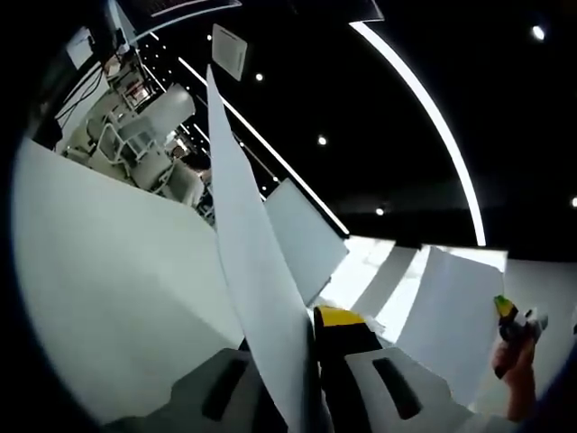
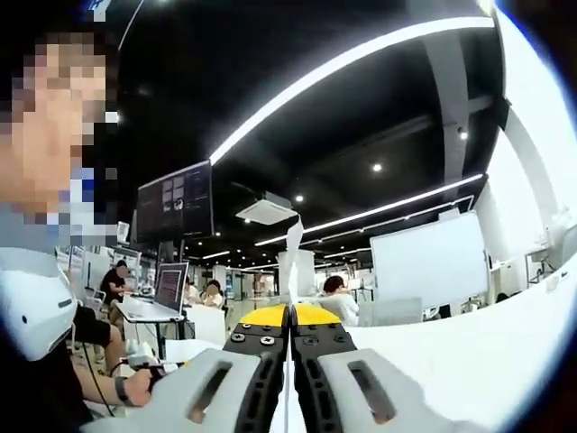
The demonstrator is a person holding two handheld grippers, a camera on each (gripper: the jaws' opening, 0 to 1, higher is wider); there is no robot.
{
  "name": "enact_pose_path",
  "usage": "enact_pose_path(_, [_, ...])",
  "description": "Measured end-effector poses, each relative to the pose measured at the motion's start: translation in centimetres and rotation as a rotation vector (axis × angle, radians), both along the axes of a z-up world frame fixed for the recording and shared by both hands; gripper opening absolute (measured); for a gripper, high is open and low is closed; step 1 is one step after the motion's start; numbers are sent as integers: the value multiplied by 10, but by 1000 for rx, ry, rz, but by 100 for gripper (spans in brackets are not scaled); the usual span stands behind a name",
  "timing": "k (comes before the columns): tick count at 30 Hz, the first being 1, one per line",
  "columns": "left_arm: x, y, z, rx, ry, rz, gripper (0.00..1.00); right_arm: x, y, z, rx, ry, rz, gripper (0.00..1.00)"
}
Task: Organize the stack of printing papers by aligning and flattening the scattered papers on the table
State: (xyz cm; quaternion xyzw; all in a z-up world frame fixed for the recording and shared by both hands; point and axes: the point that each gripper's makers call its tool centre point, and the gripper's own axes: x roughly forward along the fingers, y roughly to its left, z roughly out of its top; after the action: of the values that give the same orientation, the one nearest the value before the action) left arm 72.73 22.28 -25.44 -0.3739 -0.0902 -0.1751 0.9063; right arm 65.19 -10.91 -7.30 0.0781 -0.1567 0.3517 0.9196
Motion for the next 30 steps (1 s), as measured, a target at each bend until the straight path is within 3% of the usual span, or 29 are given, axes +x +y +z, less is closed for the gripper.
enact_pose_path(30, [0, 3, 1, -14, -4, 6, 9, -5, 27, 3, -62, -17, 77, 0])
